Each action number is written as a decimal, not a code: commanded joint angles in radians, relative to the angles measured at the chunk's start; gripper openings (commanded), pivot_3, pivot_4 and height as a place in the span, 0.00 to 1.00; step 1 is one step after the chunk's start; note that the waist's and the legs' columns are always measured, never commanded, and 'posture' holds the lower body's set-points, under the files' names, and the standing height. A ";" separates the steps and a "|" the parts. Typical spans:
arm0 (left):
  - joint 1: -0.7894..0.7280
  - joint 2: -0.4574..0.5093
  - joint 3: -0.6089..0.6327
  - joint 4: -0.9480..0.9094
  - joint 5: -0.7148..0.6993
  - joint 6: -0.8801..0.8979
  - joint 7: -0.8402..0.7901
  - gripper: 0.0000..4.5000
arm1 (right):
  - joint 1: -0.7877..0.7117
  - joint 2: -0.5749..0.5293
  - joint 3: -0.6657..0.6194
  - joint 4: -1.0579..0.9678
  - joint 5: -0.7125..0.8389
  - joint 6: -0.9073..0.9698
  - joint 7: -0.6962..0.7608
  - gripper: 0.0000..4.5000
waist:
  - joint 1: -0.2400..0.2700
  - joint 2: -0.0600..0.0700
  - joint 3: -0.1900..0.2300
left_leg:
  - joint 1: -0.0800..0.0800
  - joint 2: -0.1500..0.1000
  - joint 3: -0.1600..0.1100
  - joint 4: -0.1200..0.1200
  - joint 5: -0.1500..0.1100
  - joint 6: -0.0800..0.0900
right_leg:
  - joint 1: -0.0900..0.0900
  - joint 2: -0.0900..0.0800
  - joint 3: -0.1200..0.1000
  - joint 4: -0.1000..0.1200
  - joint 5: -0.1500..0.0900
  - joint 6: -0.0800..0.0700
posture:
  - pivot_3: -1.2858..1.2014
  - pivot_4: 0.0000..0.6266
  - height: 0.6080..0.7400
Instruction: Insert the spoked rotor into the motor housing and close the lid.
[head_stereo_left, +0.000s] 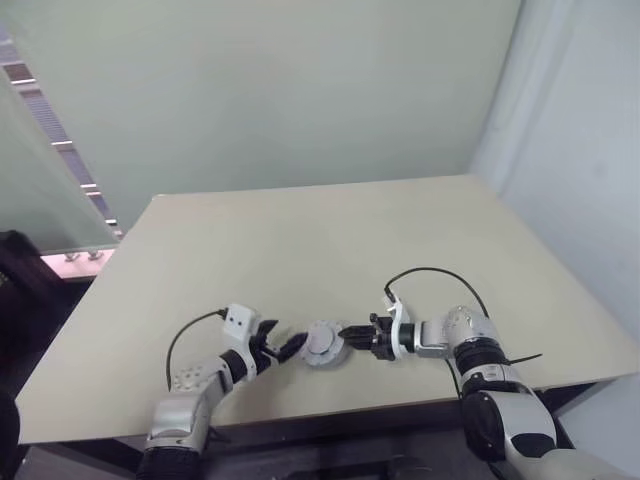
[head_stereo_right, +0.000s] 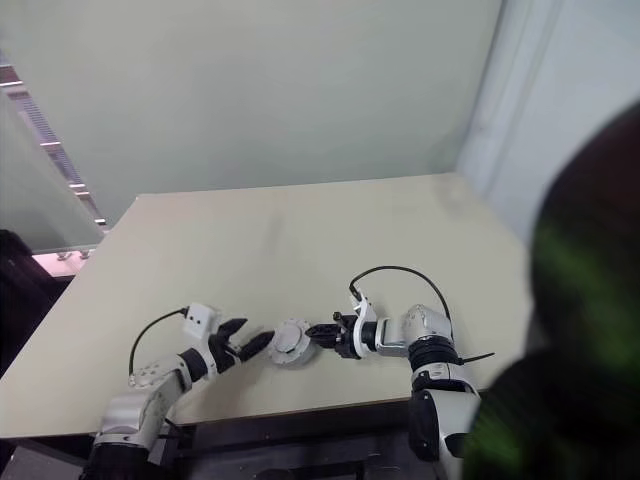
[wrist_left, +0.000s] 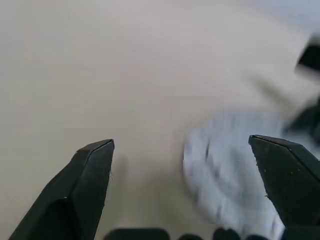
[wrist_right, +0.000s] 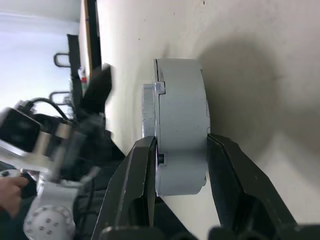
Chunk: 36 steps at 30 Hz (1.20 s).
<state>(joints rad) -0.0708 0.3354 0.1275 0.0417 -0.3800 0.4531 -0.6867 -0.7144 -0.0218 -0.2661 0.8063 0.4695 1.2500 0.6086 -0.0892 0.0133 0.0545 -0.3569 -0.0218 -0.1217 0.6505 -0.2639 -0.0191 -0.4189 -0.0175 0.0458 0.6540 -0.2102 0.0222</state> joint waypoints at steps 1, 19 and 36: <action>0.028 0.003 0.092 -0.085 -0.134 0.112 0.012 1.00 | 0.017 0.009 -0.026 -0.030 0.038 0.017 -0.009 0.27 | -0.009 0.000 0.000 | 0.000 0.000 0.000 -0.001 0.000 0.000 | 0.000 0.000 0.000 0.000 0.000 0.000 | 0.52 0.00 1.00; 0.092 -0.105 0.206 -0.149 -0.378 0.227 0.148 1.00 | 0.053 0.090 -0.212 -0.194 0.242 0.049 -0.056 0.27 | -0.008 -0.004 0.002 | -0.004 0.000 0.000 -0.005 0.000 0.000 | -0.005 0.000 0.000 -0.002 0.000 0.000 | 0.52 0.00 1.00; 0.043 -0.236 0.199 -0.148 -0.556 0.261 0.217 1.00 | 0.075 0.146 -0.193 -0.298 0.301 0.118 -0.110 0.27 | -0.007 -0.004 0.002 | -0.004 -0.001 0.000 -0.004 0.000 0.000 | -0.004 0.000 0.001 -0.003 0.000 0.000 | 0.52 0.00 1.00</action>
<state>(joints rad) -0.0010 0.1032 0.3331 -0.0854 -0.9041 0.7120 -0.4630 -0.6191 0.1108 -0.4570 0.5561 0.7161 1.3613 0.4885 -0.0962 0.0095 0.0567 -0.3610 -0.0224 -0.1213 0.6464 -0.2637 -0.0191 -0.4232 -0.0171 0.0473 0.6510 -0.2102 0.0220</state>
